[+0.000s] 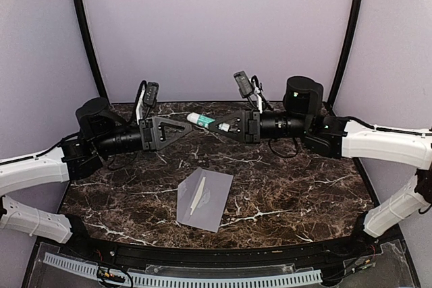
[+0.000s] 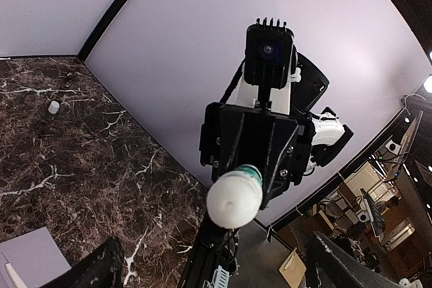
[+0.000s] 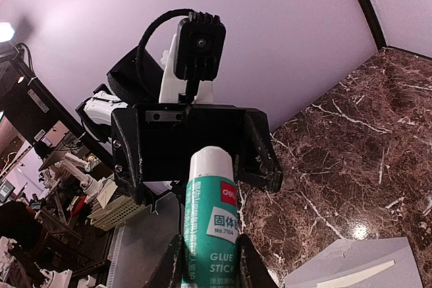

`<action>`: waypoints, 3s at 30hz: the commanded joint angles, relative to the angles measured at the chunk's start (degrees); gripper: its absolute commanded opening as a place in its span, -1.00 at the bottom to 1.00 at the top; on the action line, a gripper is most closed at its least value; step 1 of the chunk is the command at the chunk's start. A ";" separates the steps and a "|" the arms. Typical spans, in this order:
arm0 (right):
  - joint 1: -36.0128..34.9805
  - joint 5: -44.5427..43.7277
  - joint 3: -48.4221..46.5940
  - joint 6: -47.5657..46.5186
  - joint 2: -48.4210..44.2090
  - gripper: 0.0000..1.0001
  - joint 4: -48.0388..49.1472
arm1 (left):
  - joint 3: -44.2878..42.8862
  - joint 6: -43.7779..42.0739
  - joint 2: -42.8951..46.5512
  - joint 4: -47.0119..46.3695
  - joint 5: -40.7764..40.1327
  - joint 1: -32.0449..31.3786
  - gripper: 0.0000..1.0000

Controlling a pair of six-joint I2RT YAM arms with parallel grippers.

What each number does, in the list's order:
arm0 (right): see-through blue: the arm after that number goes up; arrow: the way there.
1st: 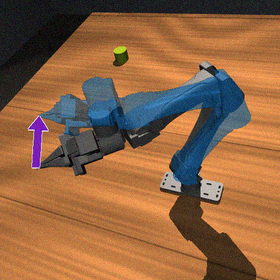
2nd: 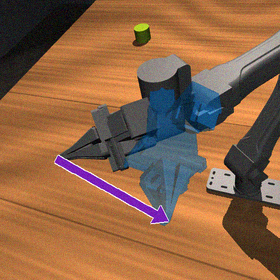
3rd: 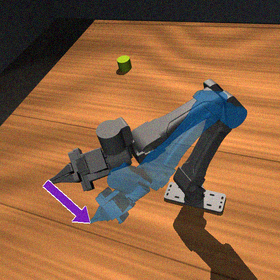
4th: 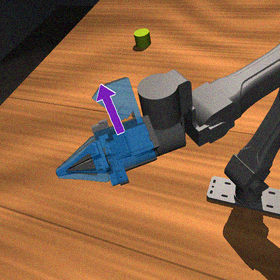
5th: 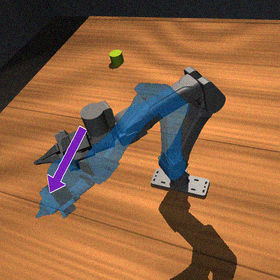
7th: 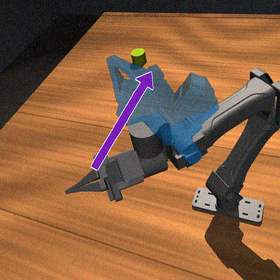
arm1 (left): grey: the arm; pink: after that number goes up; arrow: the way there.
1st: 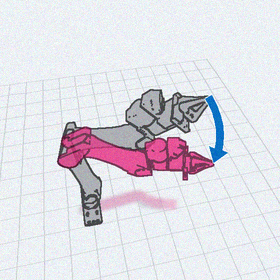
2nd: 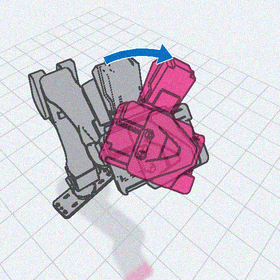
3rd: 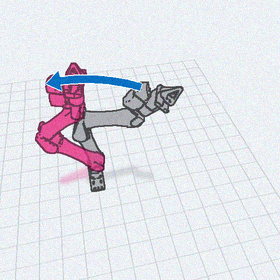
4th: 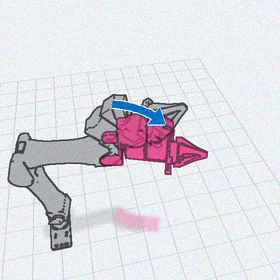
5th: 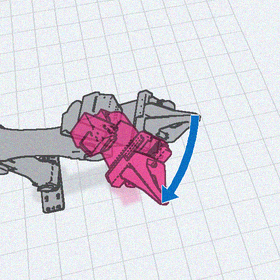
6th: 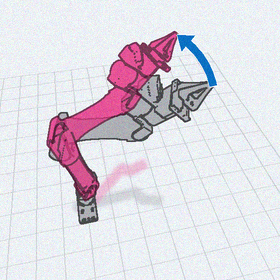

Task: Place the letter into the envelope and seal it
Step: Adjust the solid glue.

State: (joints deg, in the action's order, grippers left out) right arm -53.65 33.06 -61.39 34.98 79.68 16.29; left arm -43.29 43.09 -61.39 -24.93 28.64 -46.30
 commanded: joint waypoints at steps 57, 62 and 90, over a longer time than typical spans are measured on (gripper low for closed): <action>0.21 2.98 -3.51 -5.77 1.91 -0.59 -6.63 | -3.25 8.53 -8.84 -7.62 13.80 1.42 -0.89; 0.13 1.49 0.59 0.89 0.88 -0.26 2.99 | -2.12 9.76 -8.41 -10.70 12.81 1.44 -0.99; -3.12 2.45 1.85 7.96 4.18 -0.52 13.79 | -0.63 9.64 -6.81 -12.08 10.15 1.44 -1.00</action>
State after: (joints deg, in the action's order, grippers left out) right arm -56.12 35.11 -58.06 42.74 83.85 27.03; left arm -44.49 52.77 -69.28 -35.18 38.28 -44.86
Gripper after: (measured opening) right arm 0.243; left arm 0.220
